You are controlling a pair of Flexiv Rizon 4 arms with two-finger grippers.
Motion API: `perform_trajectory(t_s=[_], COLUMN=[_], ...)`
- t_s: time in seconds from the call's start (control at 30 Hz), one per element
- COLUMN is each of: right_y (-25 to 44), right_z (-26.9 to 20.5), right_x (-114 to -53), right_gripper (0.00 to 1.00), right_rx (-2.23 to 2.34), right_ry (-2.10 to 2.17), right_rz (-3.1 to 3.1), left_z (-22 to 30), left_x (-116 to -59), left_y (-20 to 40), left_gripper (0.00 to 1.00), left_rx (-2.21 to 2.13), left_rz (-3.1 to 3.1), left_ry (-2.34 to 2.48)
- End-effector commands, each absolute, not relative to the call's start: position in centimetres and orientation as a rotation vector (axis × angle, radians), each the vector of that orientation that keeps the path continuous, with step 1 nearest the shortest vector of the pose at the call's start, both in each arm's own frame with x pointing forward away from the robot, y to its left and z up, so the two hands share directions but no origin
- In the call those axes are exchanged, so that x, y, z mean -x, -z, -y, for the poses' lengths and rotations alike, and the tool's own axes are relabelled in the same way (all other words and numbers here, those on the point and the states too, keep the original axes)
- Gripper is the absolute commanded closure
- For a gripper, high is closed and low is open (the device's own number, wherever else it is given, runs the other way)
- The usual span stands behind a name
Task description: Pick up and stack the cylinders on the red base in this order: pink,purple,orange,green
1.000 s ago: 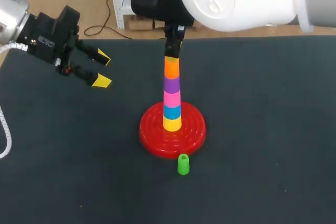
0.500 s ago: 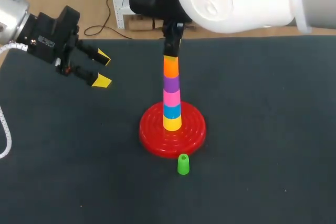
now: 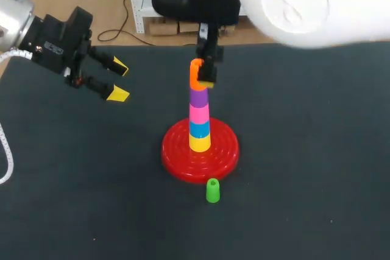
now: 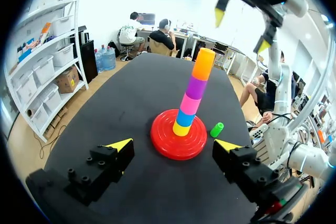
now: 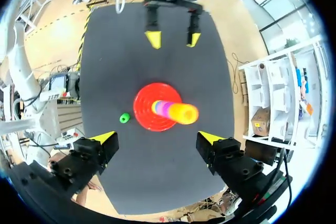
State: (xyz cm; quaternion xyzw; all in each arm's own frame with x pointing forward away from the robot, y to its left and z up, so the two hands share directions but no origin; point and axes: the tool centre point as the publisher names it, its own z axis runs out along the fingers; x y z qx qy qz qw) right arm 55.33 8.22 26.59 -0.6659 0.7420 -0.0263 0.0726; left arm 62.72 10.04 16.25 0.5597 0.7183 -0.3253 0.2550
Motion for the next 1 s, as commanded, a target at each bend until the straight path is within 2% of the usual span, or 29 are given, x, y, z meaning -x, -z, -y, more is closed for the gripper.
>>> perform_trajectory(t_s=[0.03,0.57,1.0], right_y=[-24.1,-13.4,-8.3], right_z=[-8.0,-6.8,-5.6], right_x=[-53.6,-50.5,-48.9], right_gripper=[0.00,0.00,0.00], right_rx=[2.012,2.139,2.177], right_ry=[0.140,0.263,0.264], right_rz=[-2.225,-2.344,-2.402], left_z=[-10.1,-10.1,-10.1], left_x=[-62.7,-62.7,-62.7], left_y=[-16.2,-16.2,-16.2], left_gripper=[0.00,0.00,0.00], left_rx=[-1.519,-1.519,-1.519], left_rz=[-1.947,-1.947,-1.947], left_ry=[0.883,0.883,0.883])
